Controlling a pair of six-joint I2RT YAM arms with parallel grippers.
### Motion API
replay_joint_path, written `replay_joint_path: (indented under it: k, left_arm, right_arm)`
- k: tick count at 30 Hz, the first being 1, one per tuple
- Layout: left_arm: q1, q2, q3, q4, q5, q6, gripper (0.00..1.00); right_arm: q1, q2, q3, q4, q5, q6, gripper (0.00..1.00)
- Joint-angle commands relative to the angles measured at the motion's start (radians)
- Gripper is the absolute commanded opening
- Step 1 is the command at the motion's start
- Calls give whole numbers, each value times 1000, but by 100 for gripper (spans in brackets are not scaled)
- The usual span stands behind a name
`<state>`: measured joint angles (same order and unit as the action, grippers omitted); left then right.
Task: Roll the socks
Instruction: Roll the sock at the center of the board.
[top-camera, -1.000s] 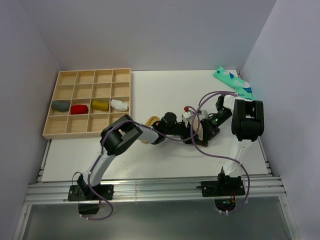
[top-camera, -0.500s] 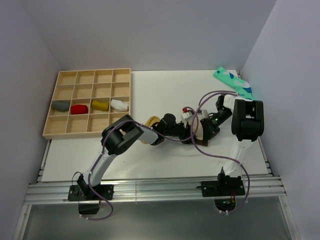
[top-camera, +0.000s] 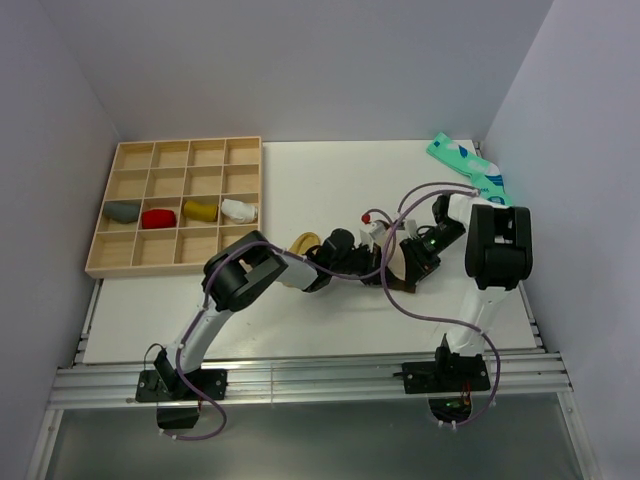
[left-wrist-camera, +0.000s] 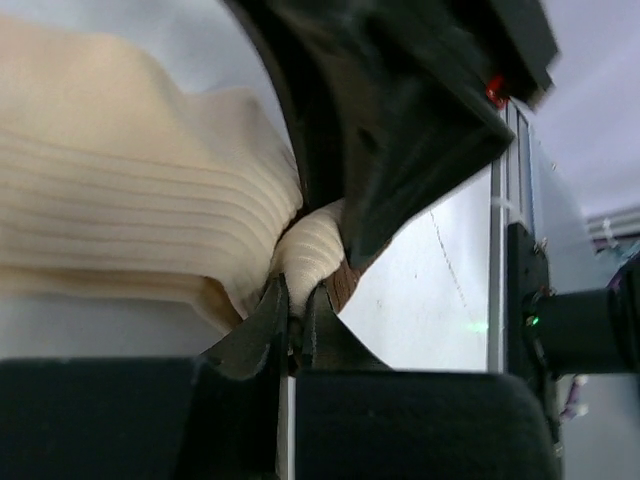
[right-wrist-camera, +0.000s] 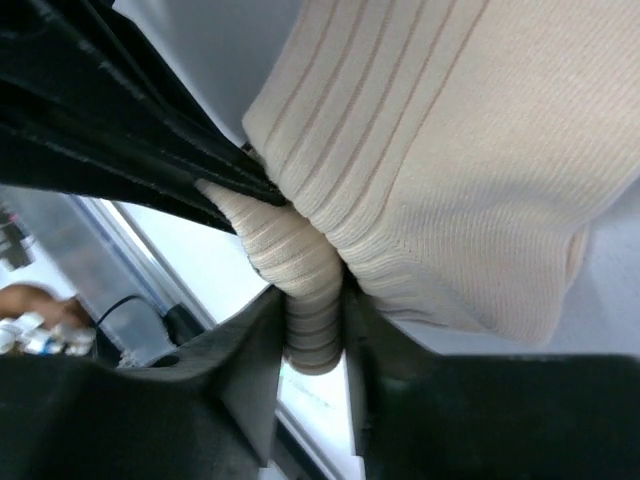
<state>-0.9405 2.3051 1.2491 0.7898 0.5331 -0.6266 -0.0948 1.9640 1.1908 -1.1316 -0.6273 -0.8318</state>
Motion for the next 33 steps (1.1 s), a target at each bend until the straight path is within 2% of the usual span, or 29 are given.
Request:
replay_joint_path:
  k: [1, 6, 15, 20, 25, 29, 33]
  left_arm:
    - [-29, -3, -10, -188, -77, -114, 0]
    - [-30, -35, -56, -218, -93, -261, 0]
    - [-38, -84, 16, -536, -119, -346, 0]
    - [-35, -87, 24, -607, -76, -406, 0]
    - [-14, -76, -13, -584, 34, -493, 0]
    - [3, -78, -17, -601, 70, -522, 0]
    - [19, -66, -2, -613, 103, -555, 0]
  right_arm:
    - [17, -89, -51, 174, 37, 19, 39]
    - [17, -191, -86, 245, 44, 46, 45]
    - [14, -410, -158, 302, 41, 46, 52]
    - [13, -507, -215, 270, -18, -76, 55]
    - [15, -559, -290, 250, -40, -246, 55]
    - [18, -585, -341, 208, -58, -375, 55]
    - [21, -689, -421, 249, -65, -457, 59]
